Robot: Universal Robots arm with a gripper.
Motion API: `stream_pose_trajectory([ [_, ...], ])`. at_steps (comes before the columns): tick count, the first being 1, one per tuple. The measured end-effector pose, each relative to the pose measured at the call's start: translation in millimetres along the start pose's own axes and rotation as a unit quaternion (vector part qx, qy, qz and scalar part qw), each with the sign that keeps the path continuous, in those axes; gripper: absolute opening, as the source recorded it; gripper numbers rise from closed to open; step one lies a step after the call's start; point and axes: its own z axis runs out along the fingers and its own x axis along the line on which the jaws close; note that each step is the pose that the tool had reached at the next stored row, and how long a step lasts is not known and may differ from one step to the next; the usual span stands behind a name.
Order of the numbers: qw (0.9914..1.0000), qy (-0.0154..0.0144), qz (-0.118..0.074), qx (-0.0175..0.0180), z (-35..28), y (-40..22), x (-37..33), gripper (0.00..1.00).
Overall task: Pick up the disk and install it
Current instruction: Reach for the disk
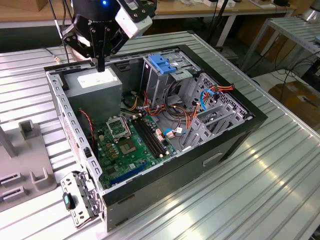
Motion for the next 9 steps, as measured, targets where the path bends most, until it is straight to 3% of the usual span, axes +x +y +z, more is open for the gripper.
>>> stream_pose_trajectory([
  [5,1.0,0.0,0.0,0.0001,-0.1,0.0,0.9,0.11],
  [9,1.0,0.0,0.0,0.0,-0.2,-0.4,5.8,0.11],
])
